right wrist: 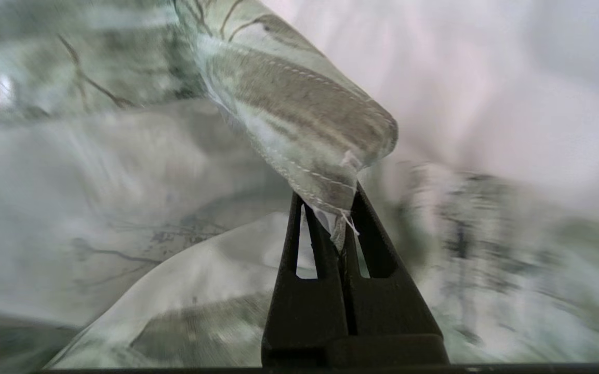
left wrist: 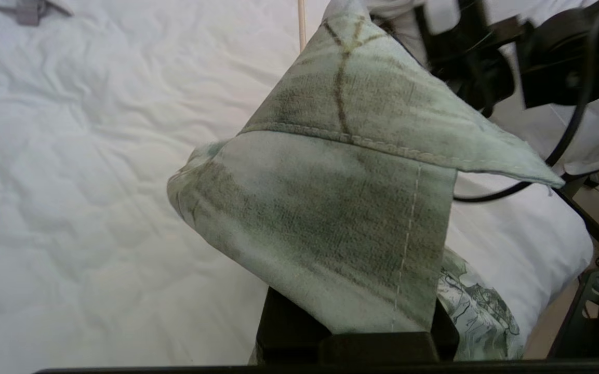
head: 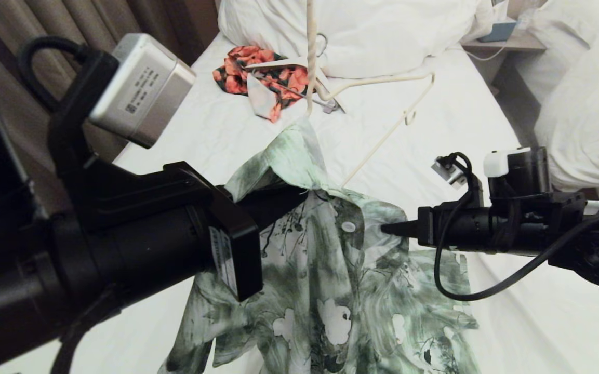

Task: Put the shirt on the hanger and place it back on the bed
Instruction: Hook the other side of the shirt onto the hanger

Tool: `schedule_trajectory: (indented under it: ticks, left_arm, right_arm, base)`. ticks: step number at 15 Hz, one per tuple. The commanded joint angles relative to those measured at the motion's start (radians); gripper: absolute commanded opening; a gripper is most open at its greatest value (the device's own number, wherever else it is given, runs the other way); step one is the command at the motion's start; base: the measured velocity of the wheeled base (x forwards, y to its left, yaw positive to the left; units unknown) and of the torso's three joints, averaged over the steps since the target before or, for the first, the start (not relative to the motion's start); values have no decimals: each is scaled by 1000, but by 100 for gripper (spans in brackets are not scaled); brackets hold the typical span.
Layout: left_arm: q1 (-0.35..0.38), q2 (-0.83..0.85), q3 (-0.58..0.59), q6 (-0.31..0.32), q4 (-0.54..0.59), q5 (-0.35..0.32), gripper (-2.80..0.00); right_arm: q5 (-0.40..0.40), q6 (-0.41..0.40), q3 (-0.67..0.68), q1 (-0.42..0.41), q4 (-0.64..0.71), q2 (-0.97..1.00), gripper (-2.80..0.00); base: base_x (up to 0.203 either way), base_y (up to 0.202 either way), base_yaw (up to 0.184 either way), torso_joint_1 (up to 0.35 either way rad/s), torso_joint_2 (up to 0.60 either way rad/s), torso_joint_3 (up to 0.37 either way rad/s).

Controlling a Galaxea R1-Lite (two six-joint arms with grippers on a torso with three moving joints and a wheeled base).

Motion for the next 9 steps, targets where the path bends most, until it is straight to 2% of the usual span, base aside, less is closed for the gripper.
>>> schedule_trajectory:
  ticks: [1,3,5,9]
  left_arm:
    - [11,23,-10,-33,-1,-10,-280]
    - [11,18,-18,-70,8,-54,-280]
    - [7,20,-21,-72,9,-57,-280]
    - [-68,53,-31,-132,66,-67,-280]
  right_arm:
    - [5,3,3,-36,0,-33,-280]
    - [8,3,4,-79,0,-40,-280]
    - [9,3,4,-122,2,-44,-280]
    - [66,2,-35,-203,-3,-35,-280]
  base:
    - [0,0,0,0,0,0]
    - [0,0,0,0,0,0]
    - [0,0,0,0,0,0]
    - [0,0,0,0,0,0]
